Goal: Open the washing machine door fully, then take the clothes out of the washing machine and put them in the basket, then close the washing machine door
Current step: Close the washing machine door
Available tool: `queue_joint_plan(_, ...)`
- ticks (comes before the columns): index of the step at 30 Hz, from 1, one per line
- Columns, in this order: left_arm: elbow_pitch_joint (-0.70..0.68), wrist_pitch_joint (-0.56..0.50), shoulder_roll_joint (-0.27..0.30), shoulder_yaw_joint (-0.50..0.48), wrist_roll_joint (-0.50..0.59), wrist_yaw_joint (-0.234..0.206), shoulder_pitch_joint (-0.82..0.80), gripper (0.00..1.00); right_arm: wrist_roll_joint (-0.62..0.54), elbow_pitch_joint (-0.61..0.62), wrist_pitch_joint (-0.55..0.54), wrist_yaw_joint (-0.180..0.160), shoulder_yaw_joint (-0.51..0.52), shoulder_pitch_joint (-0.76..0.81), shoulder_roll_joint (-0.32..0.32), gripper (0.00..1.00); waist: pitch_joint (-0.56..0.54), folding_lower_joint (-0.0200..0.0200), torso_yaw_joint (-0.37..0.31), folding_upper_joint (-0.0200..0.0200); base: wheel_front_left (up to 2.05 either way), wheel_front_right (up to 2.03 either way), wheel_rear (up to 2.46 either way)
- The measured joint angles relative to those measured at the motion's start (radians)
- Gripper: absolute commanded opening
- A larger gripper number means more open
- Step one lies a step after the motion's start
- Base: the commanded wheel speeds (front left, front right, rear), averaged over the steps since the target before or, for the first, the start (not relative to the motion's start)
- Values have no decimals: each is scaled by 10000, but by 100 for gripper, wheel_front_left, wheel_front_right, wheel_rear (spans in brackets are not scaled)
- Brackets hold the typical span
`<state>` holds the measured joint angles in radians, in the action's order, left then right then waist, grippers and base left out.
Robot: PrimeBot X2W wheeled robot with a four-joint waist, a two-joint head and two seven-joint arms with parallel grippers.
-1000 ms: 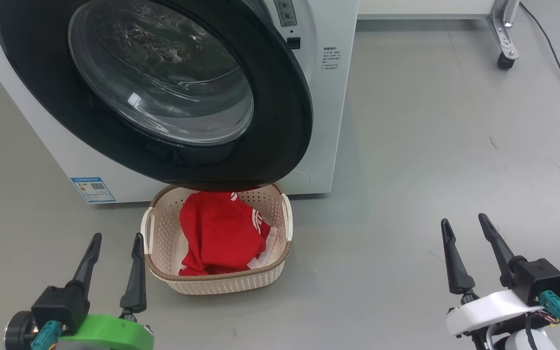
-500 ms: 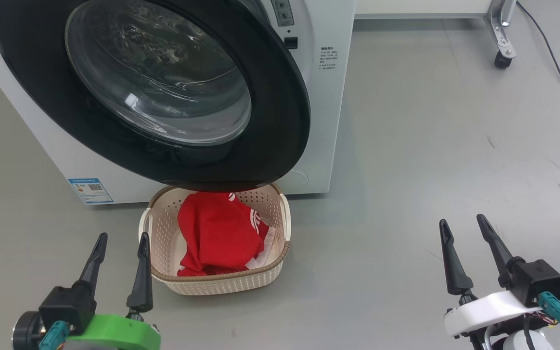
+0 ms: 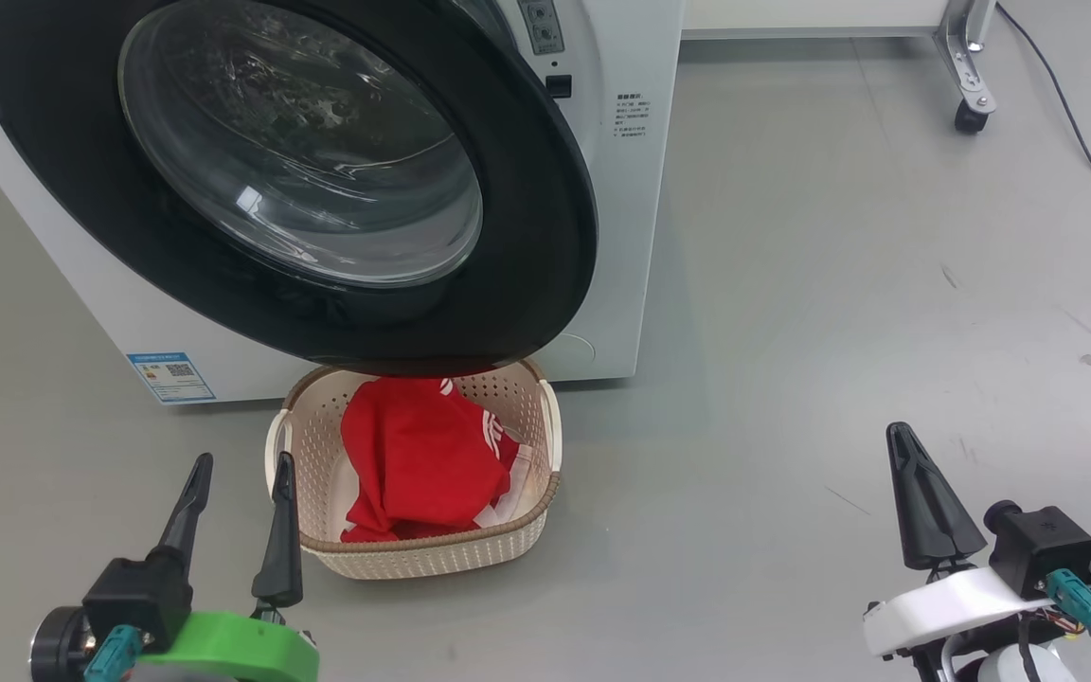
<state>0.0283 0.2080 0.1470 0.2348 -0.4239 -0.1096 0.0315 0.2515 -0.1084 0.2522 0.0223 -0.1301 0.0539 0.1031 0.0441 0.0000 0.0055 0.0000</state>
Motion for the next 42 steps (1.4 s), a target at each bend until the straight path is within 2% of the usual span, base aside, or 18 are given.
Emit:
queue_joint_plan(9, -4, 0, -81, 63, 242, -13, -2, 100, 17, -2, -2, 0, 36, 31, -4, 0, -24, 0, 31, 0, 0, 0, 0)
queue_joint_plan(21, -79, -105, -316, 573, 491, -13, -59, 100, 25, 102, -98, 36, 201, -18, 397, 0, 33, 0, 724, 0, 0, 0, 0)
queue_joint_plan(35, -303, -84, -598, 903, 809, -46, -323, 100, -15, 364, -709, 662, -270, -1732, 951, 0, 477, 0, 2071, 0, 0, 0, 0)
queue_joint_plan(42, -387, 17, -683, 976, 817, -84, -525, 100, 71, 387, -1170, 842, -731, -2906, 1014, 0, 867, 0, 2733, 0, 0, 0, 0)
